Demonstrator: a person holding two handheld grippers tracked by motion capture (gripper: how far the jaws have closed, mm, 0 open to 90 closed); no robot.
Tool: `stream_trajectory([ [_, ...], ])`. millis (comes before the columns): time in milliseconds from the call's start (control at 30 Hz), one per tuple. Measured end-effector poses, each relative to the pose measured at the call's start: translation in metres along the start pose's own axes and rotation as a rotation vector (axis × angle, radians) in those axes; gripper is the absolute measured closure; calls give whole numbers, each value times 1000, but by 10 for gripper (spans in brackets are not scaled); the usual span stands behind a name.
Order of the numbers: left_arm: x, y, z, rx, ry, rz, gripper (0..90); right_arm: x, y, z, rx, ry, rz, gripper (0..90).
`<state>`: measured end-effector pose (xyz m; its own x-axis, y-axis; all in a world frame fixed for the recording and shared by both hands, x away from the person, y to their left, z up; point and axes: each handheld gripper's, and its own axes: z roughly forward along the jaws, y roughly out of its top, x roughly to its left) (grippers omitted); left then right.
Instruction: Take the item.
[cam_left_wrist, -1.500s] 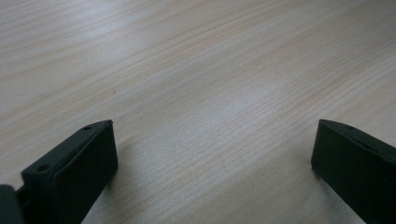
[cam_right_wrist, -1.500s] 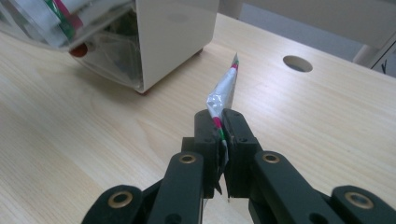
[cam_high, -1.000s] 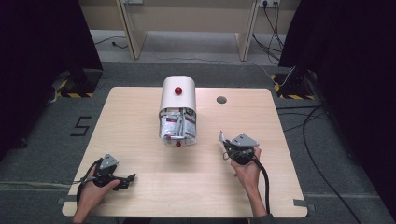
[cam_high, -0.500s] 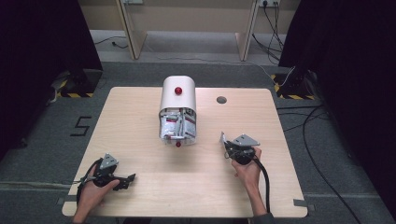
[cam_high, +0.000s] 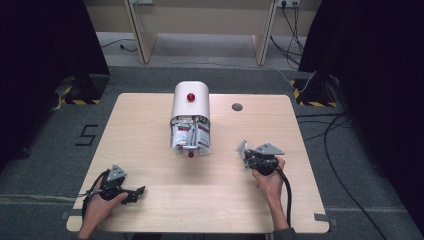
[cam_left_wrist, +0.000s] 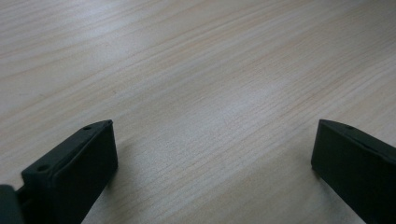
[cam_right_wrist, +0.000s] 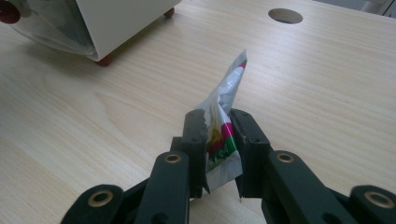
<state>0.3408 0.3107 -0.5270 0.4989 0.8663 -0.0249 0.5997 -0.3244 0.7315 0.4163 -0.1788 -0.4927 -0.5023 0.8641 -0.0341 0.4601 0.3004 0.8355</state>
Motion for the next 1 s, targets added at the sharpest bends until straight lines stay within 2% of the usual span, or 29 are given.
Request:
stream_trajectory([
  [200,0,0,0,0,0,0,0,-4,-1,0,12,-20,0,733],
  [400,0,0,0,0,0,0,0,-7,-3,1,33,-59,-22,694],
  [800,0,0,0,1,1,0,0,-10,-4,3,68,-100,-42,603],
  [1000,0,0,0,0,0,0,0,-13,-5,3,81,-123,-34,567],
])
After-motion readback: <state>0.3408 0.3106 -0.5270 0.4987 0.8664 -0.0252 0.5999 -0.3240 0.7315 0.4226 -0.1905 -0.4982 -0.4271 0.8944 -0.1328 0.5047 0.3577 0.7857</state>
